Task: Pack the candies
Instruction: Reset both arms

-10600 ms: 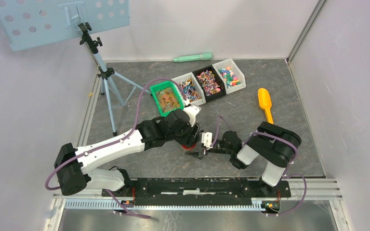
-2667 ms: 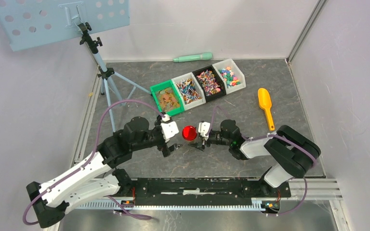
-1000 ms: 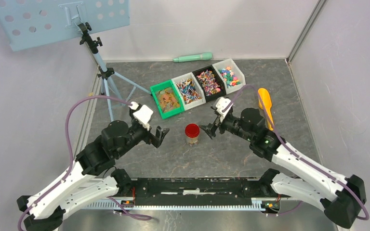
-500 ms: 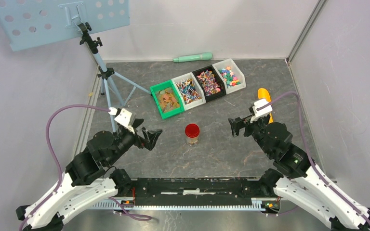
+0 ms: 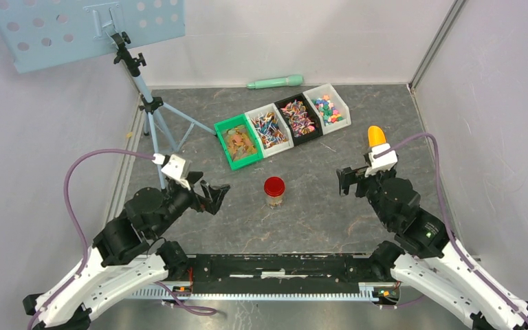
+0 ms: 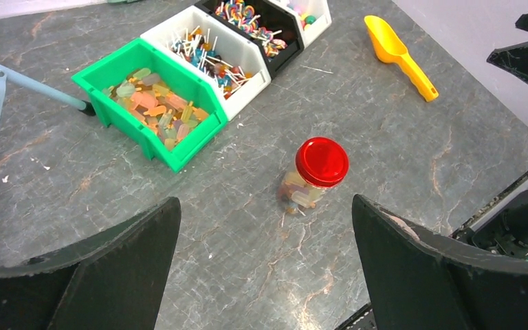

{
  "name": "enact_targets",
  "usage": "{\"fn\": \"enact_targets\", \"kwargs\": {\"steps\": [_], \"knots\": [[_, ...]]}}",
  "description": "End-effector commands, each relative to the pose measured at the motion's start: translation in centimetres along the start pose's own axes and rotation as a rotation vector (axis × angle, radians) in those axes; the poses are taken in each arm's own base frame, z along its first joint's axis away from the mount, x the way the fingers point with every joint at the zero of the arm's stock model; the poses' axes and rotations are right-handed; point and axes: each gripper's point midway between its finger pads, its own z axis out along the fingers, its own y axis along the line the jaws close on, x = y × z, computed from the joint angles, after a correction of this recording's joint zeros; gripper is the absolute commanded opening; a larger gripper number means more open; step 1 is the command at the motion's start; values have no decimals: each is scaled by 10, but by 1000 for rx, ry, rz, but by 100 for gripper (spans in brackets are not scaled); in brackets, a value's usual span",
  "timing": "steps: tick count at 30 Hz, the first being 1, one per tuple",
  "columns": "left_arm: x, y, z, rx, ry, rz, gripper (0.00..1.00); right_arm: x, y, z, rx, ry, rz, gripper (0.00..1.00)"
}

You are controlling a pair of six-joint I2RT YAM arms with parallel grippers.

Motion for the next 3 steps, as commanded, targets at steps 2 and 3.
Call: {"fn": "enact_targets", "kwargs": {"steps": [2,3], "knots": [[-5,1,-2,-11,-34,-49,100,-21,3,-3,-14,-34,50,98],[-5,2,-1,-13,-37,-46,100,-22,4,-2,-16,-40,55,98]]}}
